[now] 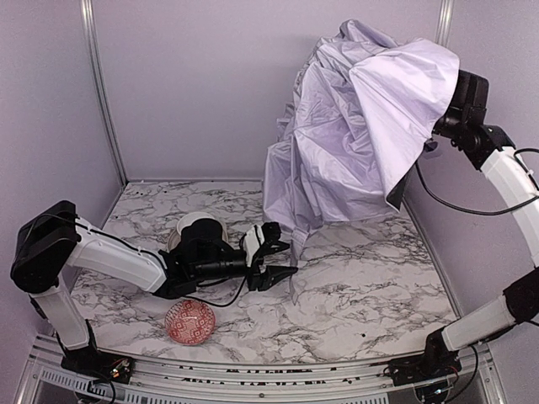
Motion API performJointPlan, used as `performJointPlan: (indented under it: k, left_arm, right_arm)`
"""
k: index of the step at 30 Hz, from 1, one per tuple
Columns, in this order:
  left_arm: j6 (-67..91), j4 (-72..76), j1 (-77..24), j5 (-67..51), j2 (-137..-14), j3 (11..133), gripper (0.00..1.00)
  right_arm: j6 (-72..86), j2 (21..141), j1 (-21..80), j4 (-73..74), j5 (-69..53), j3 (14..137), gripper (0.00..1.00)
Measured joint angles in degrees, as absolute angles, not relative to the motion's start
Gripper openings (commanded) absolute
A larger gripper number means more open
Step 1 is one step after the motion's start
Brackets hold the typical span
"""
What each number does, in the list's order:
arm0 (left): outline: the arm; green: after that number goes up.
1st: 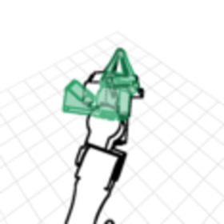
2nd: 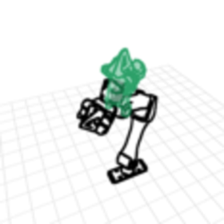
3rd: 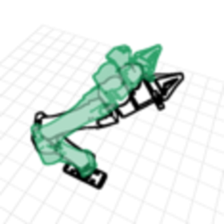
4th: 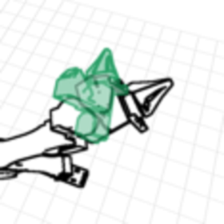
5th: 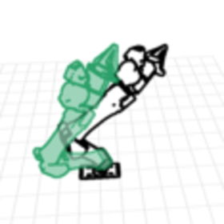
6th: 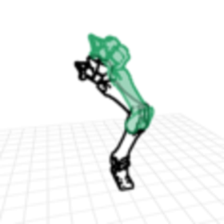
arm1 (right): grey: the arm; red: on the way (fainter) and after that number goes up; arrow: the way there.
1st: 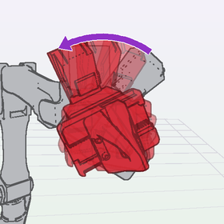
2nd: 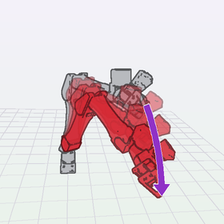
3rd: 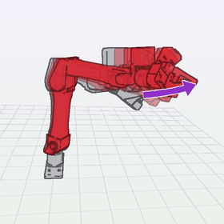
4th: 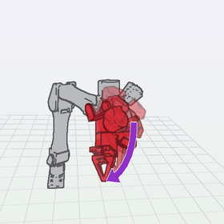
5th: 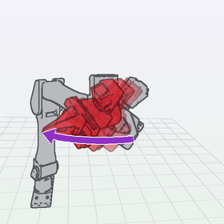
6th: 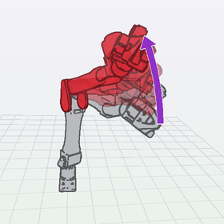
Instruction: Put away the umbrella
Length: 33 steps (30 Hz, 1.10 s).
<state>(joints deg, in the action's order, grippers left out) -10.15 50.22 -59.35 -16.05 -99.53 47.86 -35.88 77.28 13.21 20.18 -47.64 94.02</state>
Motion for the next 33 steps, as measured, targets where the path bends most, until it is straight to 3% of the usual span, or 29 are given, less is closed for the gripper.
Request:
performJointPlan:
  k: [4, 6, 8, 12, 13, 23, 33]
  left_arm:
    - [-10.5, 51.2, -59.5, -16.8, -100.2, 48.8, 0.63]
    - [-10.8, 52.1, -59.9, -17.3, -100.9, 49.6, 0.57]
    - [-11.0, 52.8, -60.2, -17.8, -101.6, 49.9, 0.47]
    - [-11.4, 53.6, -60.4, -19.4, -101.9, 49.6, 0.05]
    - [-11.4, 54.2, -60.5, -19.9, -101.9, 49.3, 0.0]
    - [-12.4, 56.6, -60.4, -18.5, -100.6, 43.5, 0.0]
    - [-26.8, 51.4, -58.0, -4.1, -100.1, 44.2, 0.0]
  right_arm:
    - [-35.8, 77.3, 13.2, 19.8, -48.8, 94.9, 0.0]
    - [-35.8, 77.3, 13.2, 19.8, -49.2, 94.9, 0.0]
    - [-35.8, 77.3, 13.2, 19.8, -49.3, 94.9, 0.0]
    - [-35.9, 77.3, 13.2, 19.8, -49.5, 94.9, 0.0]
    - [-35.9, 77.2, 13.2, 19.8, -49.5, 94.9, 0.0]
    - [-36.3, 78.3, 13.2, 22.4, -47.6, 97.2, 0.0]
    - [-45.6, 80.5, 14.3, 39.3, -41.4, 106.6, 0.0]
